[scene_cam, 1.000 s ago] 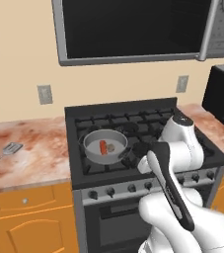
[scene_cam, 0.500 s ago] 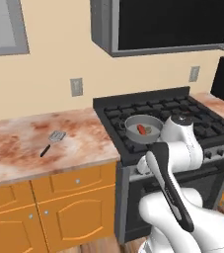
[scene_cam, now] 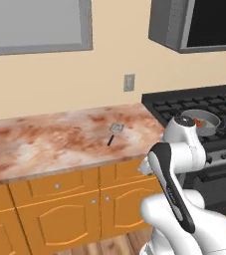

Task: Put the carrot and garlic in the pot. Retrieve the spatula and lightly stir the vegetables in the pot.

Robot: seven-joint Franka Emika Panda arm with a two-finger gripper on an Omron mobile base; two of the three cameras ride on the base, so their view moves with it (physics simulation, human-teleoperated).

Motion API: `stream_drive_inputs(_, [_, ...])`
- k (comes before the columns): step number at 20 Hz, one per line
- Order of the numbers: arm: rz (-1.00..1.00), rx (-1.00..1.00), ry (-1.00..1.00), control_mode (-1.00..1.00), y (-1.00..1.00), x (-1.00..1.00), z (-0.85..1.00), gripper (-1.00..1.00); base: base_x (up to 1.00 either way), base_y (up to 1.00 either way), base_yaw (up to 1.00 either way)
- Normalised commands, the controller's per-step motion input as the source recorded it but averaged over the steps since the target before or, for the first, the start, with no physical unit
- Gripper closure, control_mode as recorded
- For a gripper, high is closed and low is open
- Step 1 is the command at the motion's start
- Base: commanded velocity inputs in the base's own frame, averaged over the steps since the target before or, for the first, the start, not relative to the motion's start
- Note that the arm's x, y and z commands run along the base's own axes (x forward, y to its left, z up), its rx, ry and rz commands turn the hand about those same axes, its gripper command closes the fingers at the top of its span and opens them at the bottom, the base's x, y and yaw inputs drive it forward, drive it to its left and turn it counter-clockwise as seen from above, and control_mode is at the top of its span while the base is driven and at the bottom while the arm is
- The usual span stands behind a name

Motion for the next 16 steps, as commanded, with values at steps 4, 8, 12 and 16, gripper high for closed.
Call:
stream_drive_inputs(4, [0.00,0.00,0.00,1.00,0.00,0.00,0.00,-1.00,0.20,0.85,0.01])
stream_drive_inputs(8, [0.00,0.00,0.00,1.00,0.00,0.00,0.00,-1.00,0.41,0.35,-0.12])
stream_drive_inputs(12, [0.00,0.00,0.00,1.00,0.00,0.00,0.00,-1.00,0.84,0.28,-0.02])
stream_drive_inputs(16, [0.00,0.00,0.00,1.00,0.00,0.00,0.00,-1.00,0.82,-0.08,0.00])
